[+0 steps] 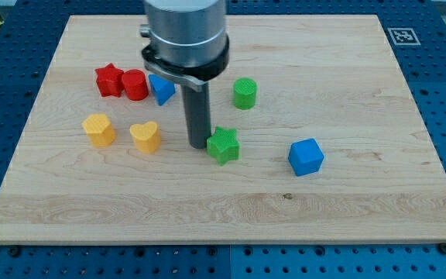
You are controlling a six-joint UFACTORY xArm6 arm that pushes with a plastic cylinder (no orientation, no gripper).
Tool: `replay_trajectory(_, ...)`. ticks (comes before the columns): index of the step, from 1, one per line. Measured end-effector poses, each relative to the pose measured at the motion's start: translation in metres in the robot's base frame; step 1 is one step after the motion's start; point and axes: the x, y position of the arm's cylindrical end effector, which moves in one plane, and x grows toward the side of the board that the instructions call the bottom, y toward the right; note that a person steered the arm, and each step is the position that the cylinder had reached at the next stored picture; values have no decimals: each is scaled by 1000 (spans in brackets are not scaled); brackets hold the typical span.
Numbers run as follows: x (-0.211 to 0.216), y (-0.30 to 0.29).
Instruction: Move your arm to blue triangle
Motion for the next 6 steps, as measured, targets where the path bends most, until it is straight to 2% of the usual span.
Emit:
replay_trajectory(3, 18, 95)
replay_trajectory(4, 18, 102)
replay_trajectory(5, 13, 46)
replay_trajectory(6, -12, -25)
